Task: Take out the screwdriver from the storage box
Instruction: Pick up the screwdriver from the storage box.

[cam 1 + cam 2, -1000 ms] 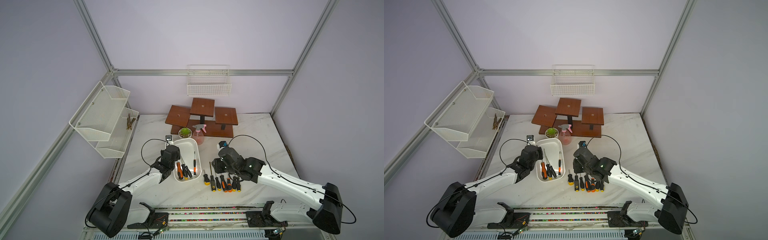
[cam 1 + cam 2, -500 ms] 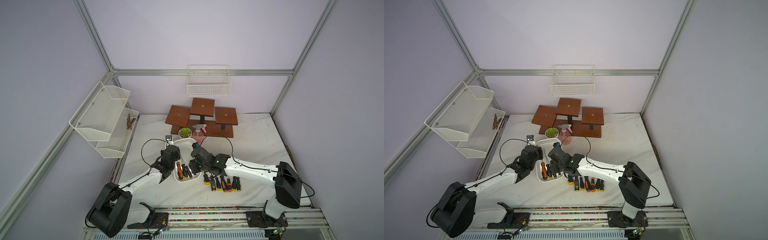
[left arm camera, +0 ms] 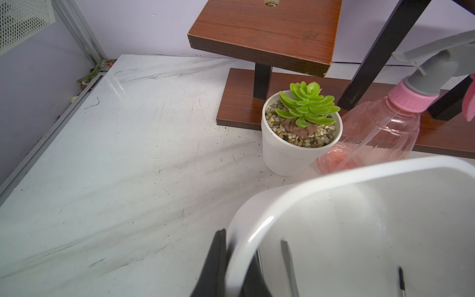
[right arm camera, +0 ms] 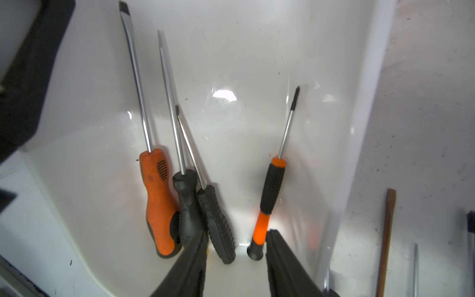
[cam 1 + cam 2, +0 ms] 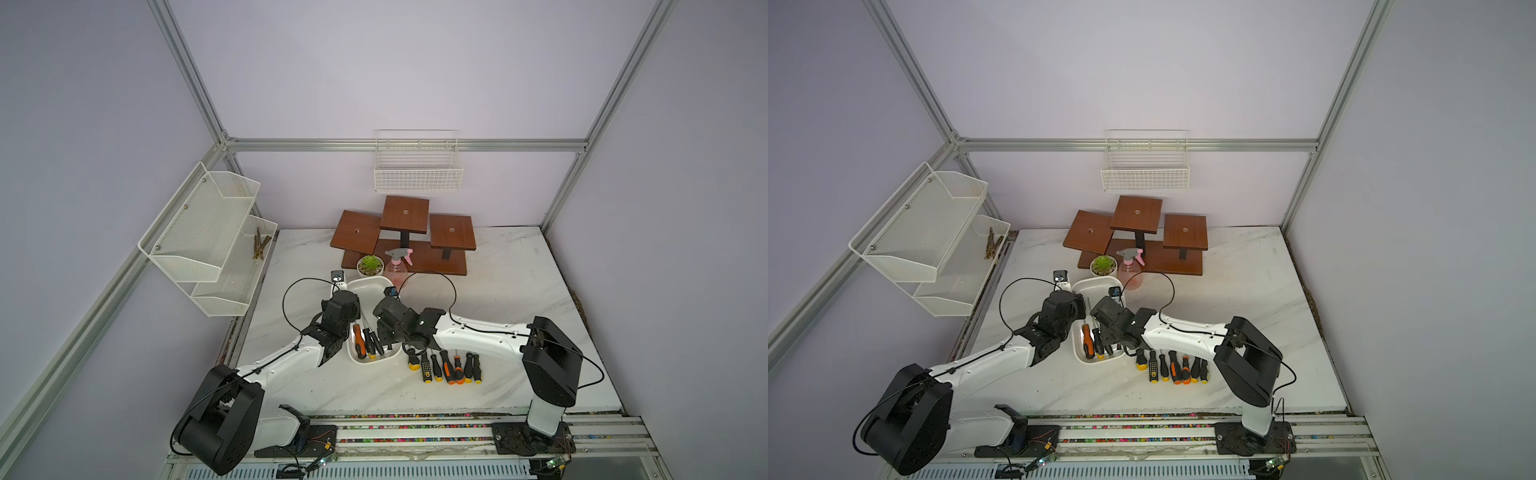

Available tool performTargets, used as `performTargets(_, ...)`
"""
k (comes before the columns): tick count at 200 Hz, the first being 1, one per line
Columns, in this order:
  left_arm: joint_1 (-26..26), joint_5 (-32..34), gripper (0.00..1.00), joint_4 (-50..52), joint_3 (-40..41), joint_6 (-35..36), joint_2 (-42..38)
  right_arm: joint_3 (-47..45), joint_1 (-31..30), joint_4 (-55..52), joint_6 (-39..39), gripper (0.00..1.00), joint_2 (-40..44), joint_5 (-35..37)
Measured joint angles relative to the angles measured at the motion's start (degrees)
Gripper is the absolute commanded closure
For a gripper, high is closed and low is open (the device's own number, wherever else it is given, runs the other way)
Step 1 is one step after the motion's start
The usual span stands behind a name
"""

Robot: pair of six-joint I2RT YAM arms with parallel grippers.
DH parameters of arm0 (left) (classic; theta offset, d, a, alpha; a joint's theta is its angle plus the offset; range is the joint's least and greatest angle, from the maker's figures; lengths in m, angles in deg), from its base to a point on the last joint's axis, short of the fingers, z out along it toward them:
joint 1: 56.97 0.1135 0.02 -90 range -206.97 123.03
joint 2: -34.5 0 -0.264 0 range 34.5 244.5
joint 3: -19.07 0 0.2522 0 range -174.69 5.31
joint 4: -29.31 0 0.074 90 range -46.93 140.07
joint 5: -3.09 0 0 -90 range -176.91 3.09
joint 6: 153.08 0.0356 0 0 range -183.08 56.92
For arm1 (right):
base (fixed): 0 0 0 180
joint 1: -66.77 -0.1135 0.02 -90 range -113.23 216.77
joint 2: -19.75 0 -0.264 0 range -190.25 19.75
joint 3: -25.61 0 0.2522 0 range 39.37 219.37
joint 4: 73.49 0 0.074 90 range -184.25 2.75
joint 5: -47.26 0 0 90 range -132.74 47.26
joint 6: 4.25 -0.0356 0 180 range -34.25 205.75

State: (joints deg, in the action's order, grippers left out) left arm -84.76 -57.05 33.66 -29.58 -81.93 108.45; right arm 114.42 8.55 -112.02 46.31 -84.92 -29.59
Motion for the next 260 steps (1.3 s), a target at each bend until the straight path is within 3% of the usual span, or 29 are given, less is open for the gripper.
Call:
performTargets(85, 0.0, 0.0, 1.0, 0.0, 0.0, 0.0, 0.0, 0.4, 1.7, 2.1, -2.4, 0.56, -3.7, 0.9)
performTargets(164, 0.0, -0.1, 1.0, -0.1, 0.0, 0.0, 0.0, -0.5, 4.5, 8.0, -4.8, 0.56, -4.4, -3.3)
performTargets(260, -0.1, -0.2, 1.0, -0.1, 0.0, -0.1, 0.0, 2.3, 4.2, 8.1, -3.3, 0.57, -8.6, -4.2)
